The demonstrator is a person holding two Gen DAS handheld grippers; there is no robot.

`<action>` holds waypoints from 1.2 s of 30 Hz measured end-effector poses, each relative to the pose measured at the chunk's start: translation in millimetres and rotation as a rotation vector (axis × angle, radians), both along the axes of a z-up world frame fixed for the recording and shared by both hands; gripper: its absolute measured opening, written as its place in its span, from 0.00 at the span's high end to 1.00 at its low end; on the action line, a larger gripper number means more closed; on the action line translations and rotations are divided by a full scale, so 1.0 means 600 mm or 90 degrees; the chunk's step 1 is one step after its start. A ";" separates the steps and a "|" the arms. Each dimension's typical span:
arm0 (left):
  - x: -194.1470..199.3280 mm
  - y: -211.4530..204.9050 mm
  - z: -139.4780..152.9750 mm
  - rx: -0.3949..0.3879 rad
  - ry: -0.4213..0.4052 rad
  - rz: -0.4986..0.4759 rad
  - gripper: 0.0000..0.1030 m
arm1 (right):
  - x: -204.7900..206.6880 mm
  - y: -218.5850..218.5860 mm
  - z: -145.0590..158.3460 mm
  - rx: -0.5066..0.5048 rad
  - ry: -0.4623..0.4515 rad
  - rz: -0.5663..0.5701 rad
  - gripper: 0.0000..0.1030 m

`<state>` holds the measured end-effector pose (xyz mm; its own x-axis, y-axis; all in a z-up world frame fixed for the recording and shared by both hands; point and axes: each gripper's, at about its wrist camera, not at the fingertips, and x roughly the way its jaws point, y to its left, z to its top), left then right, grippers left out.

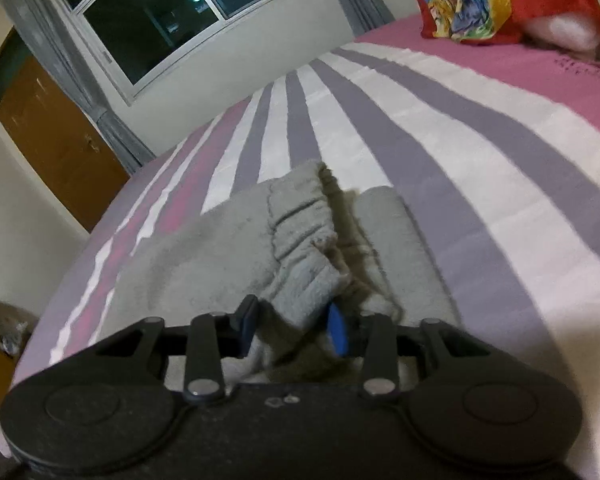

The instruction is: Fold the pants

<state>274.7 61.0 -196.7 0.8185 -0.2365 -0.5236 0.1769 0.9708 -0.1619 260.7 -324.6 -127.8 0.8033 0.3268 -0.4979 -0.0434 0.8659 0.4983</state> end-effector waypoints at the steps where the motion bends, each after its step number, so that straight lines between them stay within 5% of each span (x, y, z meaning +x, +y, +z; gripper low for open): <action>1: -0.001 0.000 -0.001 0.000 -0.001 0.000 0.12 | -0.016 0.000 0.020 0.002 -0.054 0.000 0.86; 4: -0.002 -0.001 -0.003 0.000 -0.004 0.001 0.12 | -0.054 -0.011 0.048 0.007 -0.125 -0.002 0.86; 7: -0.001 -0.003 -0.004 0.002 -0.006 0.001 0.12 | -0.047 -0.028 0.002 -0.001 -0.038 -0.033 0.85; 9: -0.001 -0.004 -0.004 0.004 -0.006 0.002 0.12 | -0.050 -0.044 -0.021 0.052 -0.006 -0.034 0.79; 12: -0.003 -0.005 -0.004 0.003 -0.010 0.003 0.12 | -0.072 -0.049 -0.018 0.063 -0.011 -0.044 0.44; 13: -0.003 -0.005 -0.004 0.003 -0.011 0.003 0.12 | -0.072 -0.051 -0.022 0.083 -0.003 -0.032 0.25; 18: 0.000 -0.007 -0.006 -0.003 -0.007 0.005 0.12 | -0.019 -0.049 -0.054 0.155 0.059 -0.023 0.34; 19: 0.000 -0.008 -0.007 -0.004 -0.006 0.006 0.12 | -0.006 -0.043 -0.057 0.142 0.072 -0.032 0.39; 20: 0.000 -0.007 -0.007 -0.007 -0.004 0.007 0.12 | 0.005 -0.037 -0.052 0.119 0.081 -0.036 0.56; 22: 0.000 -0.004 -0.008 -0.014 -0.002 0.012 0.12 | -0.005 -0.018 -0.023 0.079 0.049 -0.017 0.64; 27: -0.001 -0.004 -0.008 -0.020 -0.007 0.013 0.12 | -0.078 -0.001 0.058 0.005 -0.111 0.033 0.66; 29: 0.000 -0.008 -0.009 -0.018 -0.007 0.009 0.12 | -0.080 -0.017 0.032 0.007 -0.082 0.013 0.66; 32: 0.001 -0.014 -0.009 -0.010 -0.010 -0.002 0.12 | -0.046 -0.039 -0.050 0.022 0.055 -0.024 0.66; 36: -0.012 -0.014 0.004 -0.016 -0.038 0.002 0.12 | -0.051 -0.019 -0.037 -0.015 0.034 -0.012 0.65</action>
<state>267.3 52.7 -194.4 0.8491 -0.2463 -0.4672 0.1840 0.9671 -0.1755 230.0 -336.0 -149.9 0.7816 0.2992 -0.5473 -0.0011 0.8781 0.4785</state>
